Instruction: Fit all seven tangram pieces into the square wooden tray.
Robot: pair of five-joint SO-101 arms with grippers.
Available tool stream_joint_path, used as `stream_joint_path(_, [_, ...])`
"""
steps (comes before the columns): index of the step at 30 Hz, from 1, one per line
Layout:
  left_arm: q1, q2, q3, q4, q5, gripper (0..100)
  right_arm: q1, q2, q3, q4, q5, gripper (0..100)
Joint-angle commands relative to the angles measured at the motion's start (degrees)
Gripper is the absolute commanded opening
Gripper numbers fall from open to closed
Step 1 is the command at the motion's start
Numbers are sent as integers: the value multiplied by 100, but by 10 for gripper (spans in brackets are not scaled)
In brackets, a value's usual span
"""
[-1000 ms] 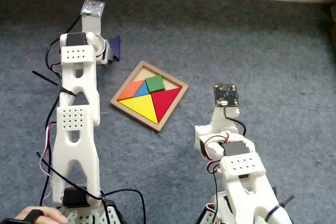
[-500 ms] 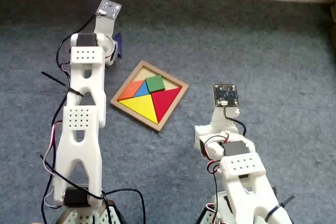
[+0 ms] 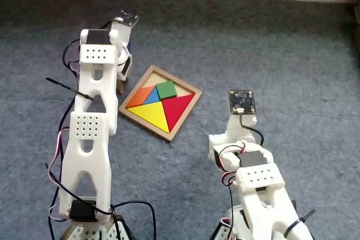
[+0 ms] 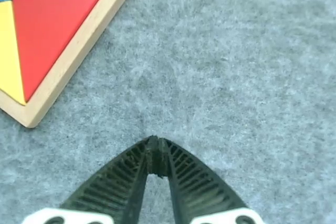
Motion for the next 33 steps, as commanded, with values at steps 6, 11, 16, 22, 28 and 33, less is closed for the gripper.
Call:
stream_joint_path(6, [-75,-813,963,149,-18,140,66,-136,-22,-119,79,9])
stream_joint_path(11, [-66,-2158,2870,123,-26,141,48,-136,-22,-119,79,9])
stream_joint_path(16, [-92,-3248,4145,114,-35,151,48,-136,-22,-119,79,9])
stream_joint_path(22, [-242,-4004,4470,105,501,300,66,-136,-22,-119,79,9])
stream_joint_path(28, [-347,-4031,4523,105,527,304,66,-136,-13,-119,79,9])
stream_joint_path(33, [-426,-3960,4620,105,-70,304,66,-136,-13,-119,79,9])
